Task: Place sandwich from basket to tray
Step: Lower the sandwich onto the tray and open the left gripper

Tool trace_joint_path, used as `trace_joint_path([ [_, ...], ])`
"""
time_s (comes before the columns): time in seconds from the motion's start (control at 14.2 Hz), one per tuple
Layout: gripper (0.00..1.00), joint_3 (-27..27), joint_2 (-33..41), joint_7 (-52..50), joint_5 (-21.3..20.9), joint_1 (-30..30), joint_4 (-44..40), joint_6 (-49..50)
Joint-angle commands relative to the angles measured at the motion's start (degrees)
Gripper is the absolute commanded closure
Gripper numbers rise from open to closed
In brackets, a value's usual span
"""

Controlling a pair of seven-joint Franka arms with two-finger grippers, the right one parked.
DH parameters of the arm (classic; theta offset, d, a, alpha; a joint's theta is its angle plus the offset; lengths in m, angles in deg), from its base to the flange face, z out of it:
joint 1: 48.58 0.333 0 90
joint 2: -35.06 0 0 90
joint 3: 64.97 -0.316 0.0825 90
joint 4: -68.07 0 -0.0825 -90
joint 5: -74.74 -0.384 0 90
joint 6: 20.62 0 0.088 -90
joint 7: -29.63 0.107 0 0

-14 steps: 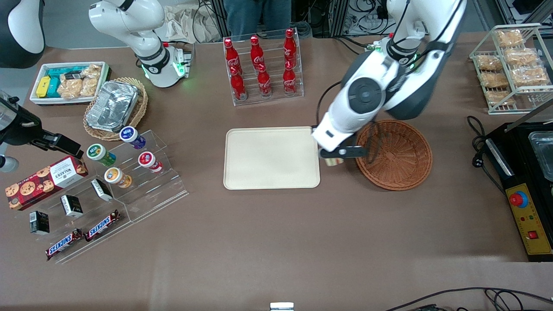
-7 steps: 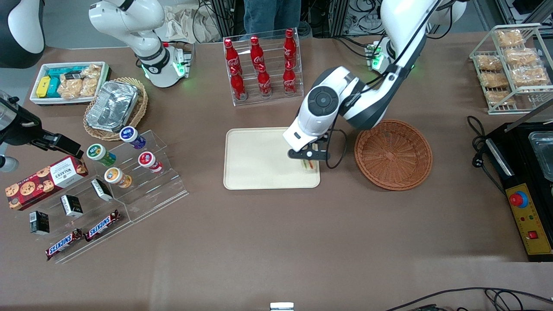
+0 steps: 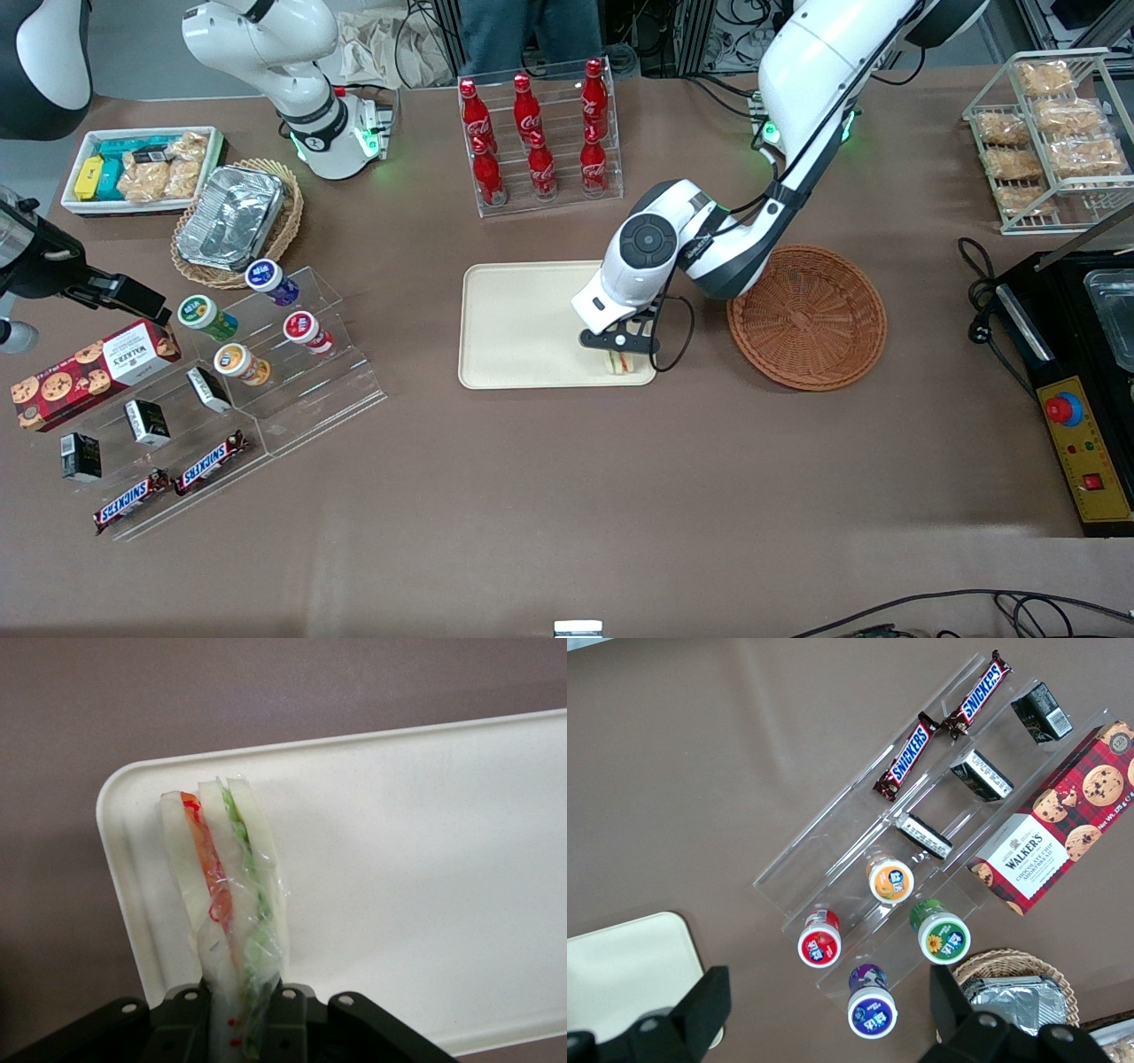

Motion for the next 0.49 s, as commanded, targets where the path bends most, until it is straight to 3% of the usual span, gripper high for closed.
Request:
trace_joint_path([
  [0.0,1.0,-1.6,-0.7,-0.9,-1.5,-1.7,0.4,-2.1],
  [0.14,1.0,-1.8,-0.5,-0.9,-1.5,-1.9,1.7,-2.4],
  [0.21,0.84,-2.1,-0.4,-0.9,-1.5,-1.7,1.7,-2.3],
  [0.28,0.24,-2.6,-0.1,-1.0,-1.5,-1.7,1.7,-1.9],
  [0.35,0.01,-2.9,0.2,-1.3,-1.5,-1.6,1.7,-1.5],
  [0.42,0.0,-2.9,0.8,-1.5,-1.5,-1.3,1.7,-0.2],
])
